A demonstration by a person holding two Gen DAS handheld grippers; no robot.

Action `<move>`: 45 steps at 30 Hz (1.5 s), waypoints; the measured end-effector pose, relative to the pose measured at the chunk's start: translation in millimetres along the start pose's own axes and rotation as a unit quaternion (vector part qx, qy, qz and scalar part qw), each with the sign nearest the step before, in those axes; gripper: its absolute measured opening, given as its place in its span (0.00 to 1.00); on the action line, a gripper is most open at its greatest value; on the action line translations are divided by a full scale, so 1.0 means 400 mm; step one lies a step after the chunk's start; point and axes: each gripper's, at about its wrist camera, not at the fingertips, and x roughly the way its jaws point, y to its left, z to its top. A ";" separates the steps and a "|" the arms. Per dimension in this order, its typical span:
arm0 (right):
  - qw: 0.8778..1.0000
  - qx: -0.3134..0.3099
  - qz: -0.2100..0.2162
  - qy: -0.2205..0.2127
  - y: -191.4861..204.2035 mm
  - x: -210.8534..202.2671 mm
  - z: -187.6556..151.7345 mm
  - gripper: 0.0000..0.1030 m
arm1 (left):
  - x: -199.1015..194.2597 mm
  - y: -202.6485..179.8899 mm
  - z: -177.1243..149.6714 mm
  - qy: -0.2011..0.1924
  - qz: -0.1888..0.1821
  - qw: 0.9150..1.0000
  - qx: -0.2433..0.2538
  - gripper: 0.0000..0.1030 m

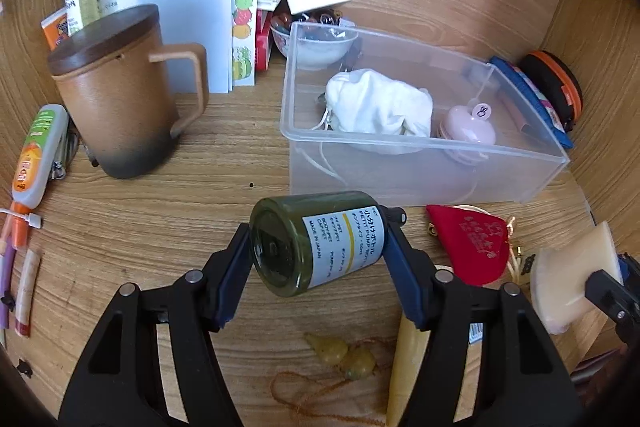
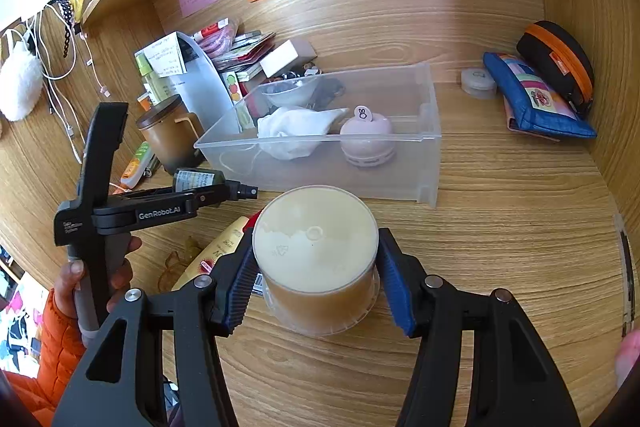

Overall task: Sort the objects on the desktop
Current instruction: 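Grasp the cream jar with the right tool while the left tool grasps the green bottle, then lift and carry the cream jar and green bottle toward the clear box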

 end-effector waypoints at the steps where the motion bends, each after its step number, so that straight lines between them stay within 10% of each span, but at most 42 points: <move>1: 1.000 0.000 0.000 0.000 0.000 -0.001 -0.001 0.52 | -0.009 -0.003 -0.001 -0.005 0.004 1.000 0.002 0.62; 38: 0.994 -0.060 -0.036 -0.080 0.041 -0.089 0.124 0.42 | -0.261 -0.052 0.018 -0.125 0.022 0.991 0.042 0.62; 45: 0.997 -0.058 -0.031 -0.028 0.013 -0.044 0.088 0.48 | -0.232 -0.047 0.005 -0.107 0.018 0.993 0.036 0.62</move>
